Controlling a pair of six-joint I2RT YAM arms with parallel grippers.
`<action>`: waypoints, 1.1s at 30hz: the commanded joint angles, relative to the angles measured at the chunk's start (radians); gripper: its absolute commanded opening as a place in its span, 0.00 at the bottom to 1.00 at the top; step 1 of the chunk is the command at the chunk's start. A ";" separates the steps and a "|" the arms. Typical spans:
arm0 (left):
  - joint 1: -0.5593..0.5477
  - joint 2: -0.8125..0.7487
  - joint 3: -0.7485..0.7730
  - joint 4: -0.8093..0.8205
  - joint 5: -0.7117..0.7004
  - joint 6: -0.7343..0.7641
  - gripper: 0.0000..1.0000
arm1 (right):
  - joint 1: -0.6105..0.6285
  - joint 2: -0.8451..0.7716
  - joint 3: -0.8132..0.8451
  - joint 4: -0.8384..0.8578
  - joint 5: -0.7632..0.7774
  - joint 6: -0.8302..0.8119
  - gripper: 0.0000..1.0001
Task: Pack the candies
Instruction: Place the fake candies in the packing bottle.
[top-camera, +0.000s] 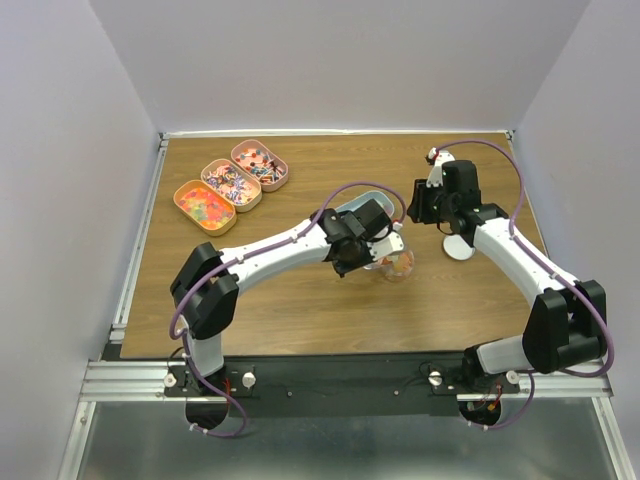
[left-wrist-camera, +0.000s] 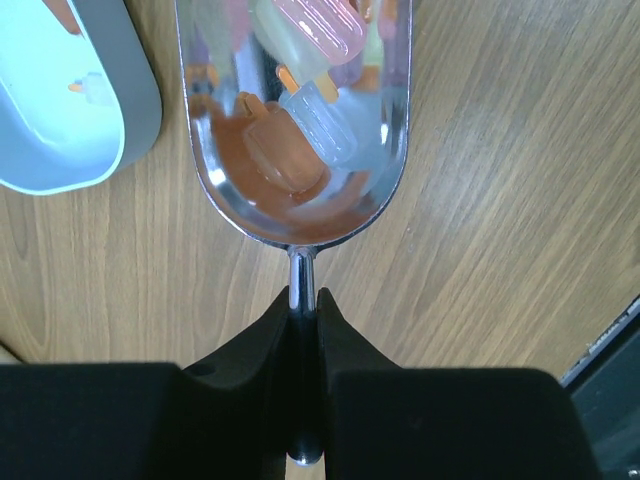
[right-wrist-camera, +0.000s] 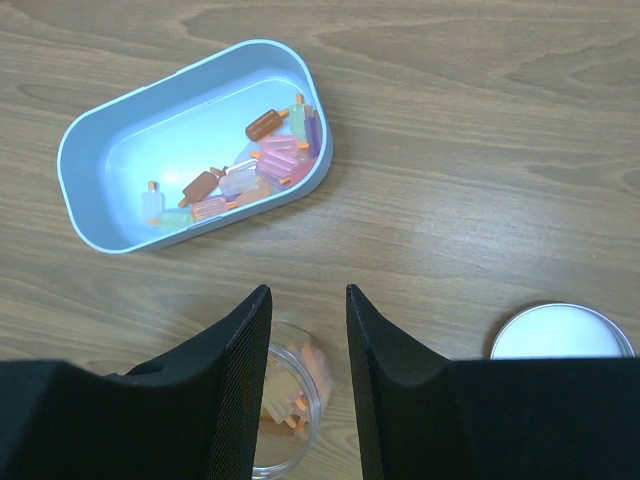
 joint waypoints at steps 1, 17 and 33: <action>-0.029 0.025 0.045 -0.067 -0.081 -0.038 0.00 | -0.002 -0.031 -0.017 -0.003 0.008 0.001 0.43; -0.083 0.102 0.159 -0.175 -0.211 -0.088 0.00 | -0.004 -0.057 -0.030 0.007 0.005 0.001 0.43; -0.140 0.142 0.214 -0.233 -0.319 -0.111 0.00 | -0.002 -0.086 -0.086 0.010 -0.125 0.038 0.43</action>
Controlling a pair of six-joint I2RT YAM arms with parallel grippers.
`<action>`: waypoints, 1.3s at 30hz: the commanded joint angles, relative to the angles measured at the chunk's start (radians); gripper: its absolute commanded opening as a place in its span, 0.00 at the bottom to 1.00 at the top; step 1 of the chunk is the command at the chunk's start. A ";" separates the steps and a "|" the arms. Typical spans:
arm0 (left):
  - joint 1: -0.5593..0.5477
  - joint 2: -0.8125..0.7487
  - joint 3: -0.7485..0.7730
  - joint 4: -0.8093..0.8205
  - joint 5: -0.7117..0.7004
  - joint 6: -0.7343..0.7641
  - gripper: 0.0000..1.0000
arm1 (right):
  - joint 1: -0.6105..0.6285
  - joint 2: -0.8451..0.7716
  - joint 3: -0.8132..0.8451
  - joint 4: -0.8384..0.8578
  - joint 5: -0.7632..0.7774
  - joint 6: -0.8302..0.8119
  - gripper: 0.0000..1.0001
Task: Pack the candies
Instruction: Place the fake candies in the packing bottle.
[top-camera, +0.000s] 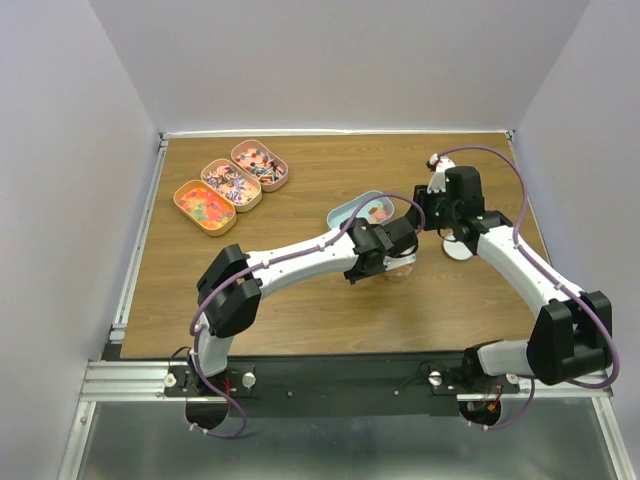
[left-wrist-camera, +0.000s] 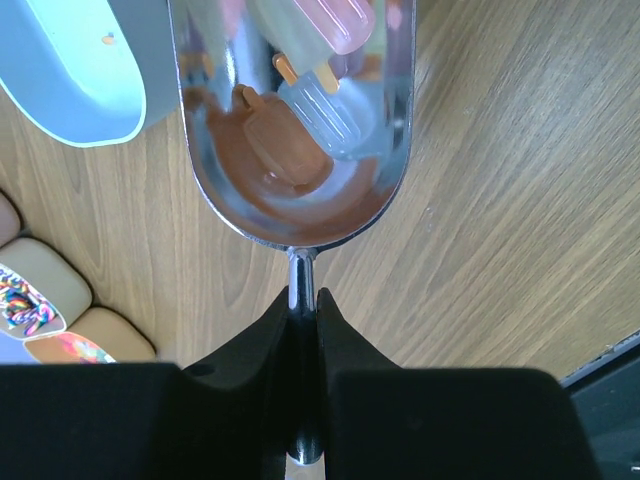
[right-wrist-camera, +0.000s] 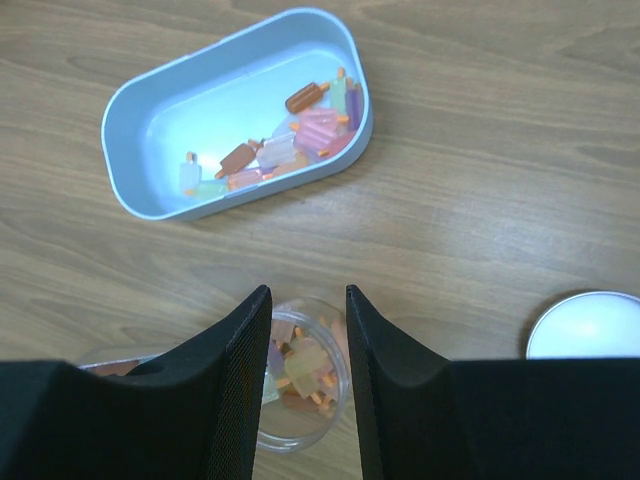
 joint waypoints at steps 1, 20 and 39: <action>-0.019 0.010 0.035 -0.036 -0.069 -0.020 0.00 | -0.002 -0.029 -0.040 0.008 -0.060 0.025 0.43; -0.080 0.051 0.069 -0.065 -0.235 -0.035 0.00 | -0.002 -0.035 -0.057 0.021 -0.059 0.035 0.43; -0.140 0.073 0.060 -0.067 -0.368 -0.024 0.00 | -0.004 -0.036 -0.066 0.028 -0.059 0.036 0.43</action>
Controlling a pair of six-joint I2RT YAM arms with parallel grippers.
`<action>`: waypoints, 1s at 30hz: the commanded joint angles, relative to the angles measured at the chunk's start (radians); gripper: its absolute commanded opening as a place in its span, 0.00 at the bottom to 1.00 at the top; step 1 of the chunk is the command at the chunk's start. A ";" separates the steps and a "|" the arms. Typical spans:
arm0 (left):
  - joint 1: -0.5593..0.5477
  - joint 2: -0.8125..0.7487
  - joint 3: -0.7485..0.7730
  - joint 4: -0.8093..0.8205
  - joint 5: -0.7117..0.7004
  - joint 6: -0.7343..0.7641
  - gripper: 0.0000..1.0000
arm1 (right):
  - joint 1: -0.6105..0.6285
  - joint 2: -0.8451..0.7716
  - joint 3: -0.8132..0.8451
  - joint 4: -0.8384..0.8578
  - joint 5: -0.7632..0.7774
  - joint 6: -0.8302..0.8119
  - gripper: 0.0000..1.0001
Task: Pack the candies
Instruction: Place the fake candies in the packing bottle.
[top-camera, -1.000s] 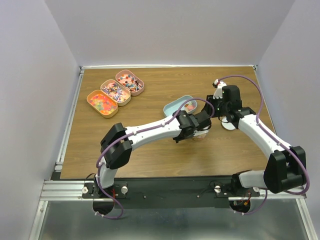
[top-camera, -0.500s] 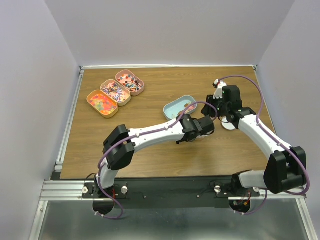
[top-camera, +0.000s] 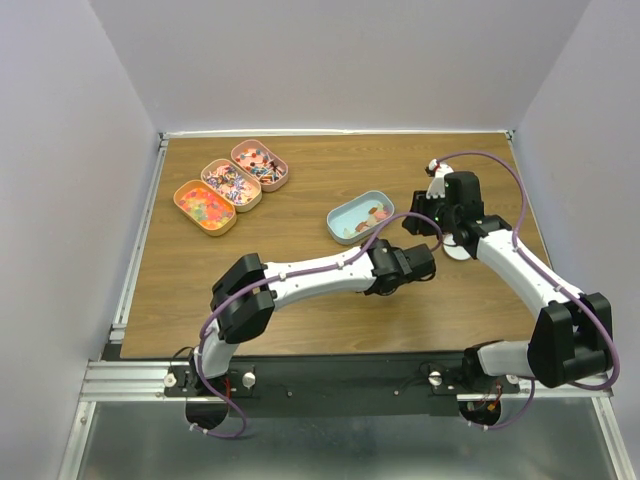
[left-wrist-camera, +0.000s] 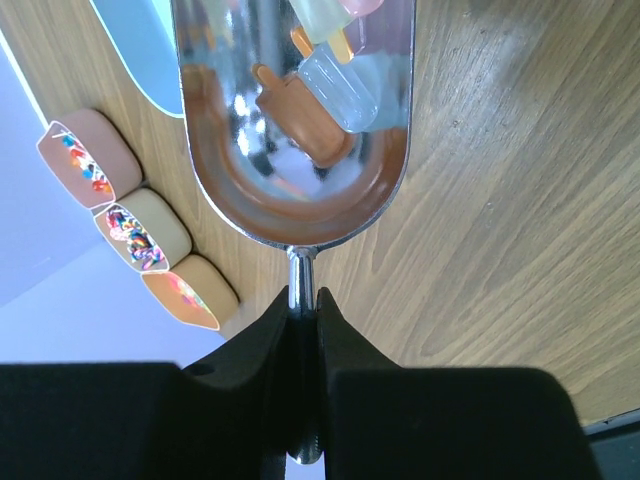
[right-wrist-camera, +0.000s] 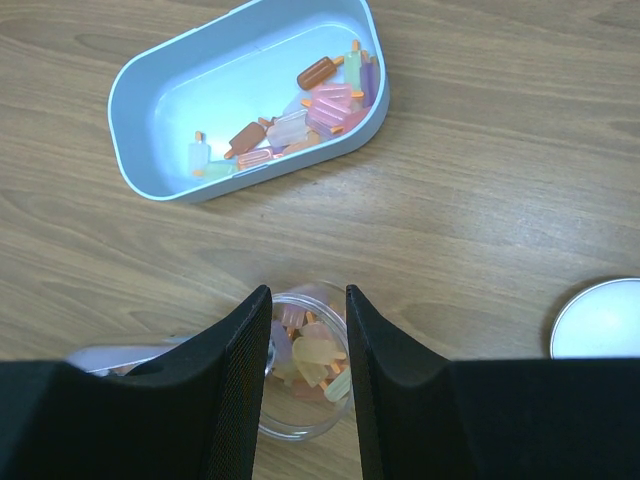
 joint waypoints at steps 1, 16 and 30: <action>-0.019 0.012 0.015 -0.010 -0.082 -0.004 0.00 | -0.004 -0.023 -0.022 0.022 -0.019 0.013 0.43; -0.041 0.039 -0.013 -0.007 -0.136 0.001 0.00 | -0.002 -0.027 -0.029 0.030 -0.020 0.014 0.43; -0.064 0.067 -0.011 0.001 -0.208 0.000 0.00 | -0.002 -0.034 -0.032 0.036 -0.023 0.017 0.43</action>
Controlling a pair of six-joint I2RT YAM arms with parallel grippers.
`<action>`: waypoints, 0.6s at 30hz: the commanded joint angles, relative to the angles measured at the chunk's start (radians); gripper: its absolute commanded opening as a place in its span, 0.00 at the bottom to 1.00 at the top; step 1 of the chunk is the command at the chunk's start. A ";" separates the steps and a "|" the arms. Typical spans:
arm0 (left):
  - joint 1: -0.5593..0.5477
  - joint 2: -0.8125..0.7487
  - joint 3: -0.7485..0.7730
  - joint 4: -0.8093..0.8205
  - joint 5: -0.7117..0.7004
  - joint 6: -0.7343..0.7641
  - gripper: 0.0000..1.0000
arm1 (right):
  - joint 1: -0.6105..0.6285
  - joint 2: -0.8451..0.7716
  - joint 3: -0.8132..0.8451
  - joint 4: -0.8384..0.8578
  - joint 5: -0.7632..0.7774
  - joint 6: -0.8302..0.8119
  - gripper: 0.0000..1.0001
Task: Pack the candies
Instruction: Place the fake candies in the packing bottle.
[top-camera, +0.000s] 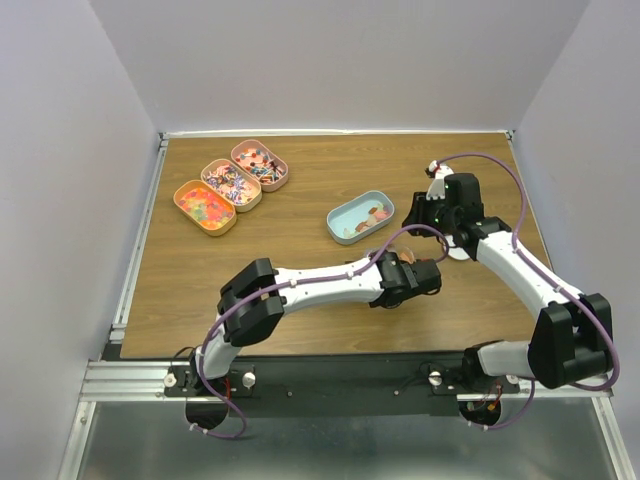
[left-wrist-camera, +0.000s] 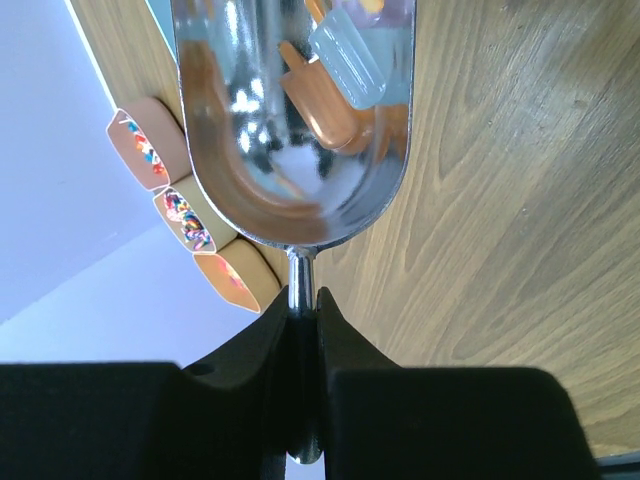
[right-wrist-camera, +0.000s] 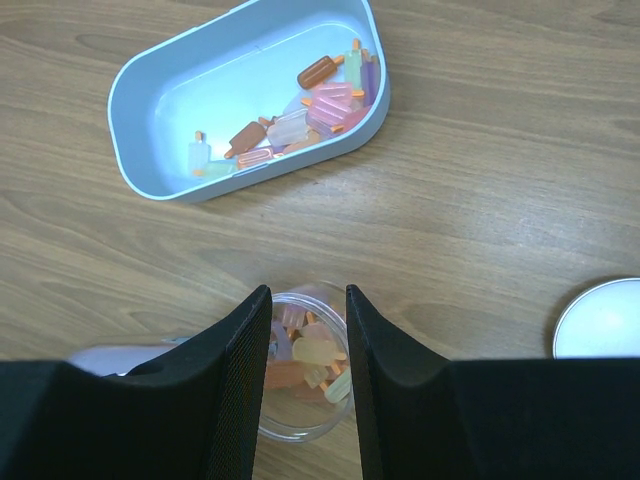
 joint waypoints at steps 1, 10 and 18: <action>-0.013 0.032 -0.005 0.001 -0.061 -0.003 0.00 | -0.004 -0.030 -0.014 0.017 -0.022 0.016 0.43; -0.012 0.037 -0.009 0.012 -0.078 0.008 0.00 | -0.002 -0.028 -0.014 0.020 -0.027 0.018 0.43; -0.015 0.057 -0.003 0.024 -0.098 0.031 0.00 | -0.002 -0.025 -0.013 0.023 -0.032 0.018 0.43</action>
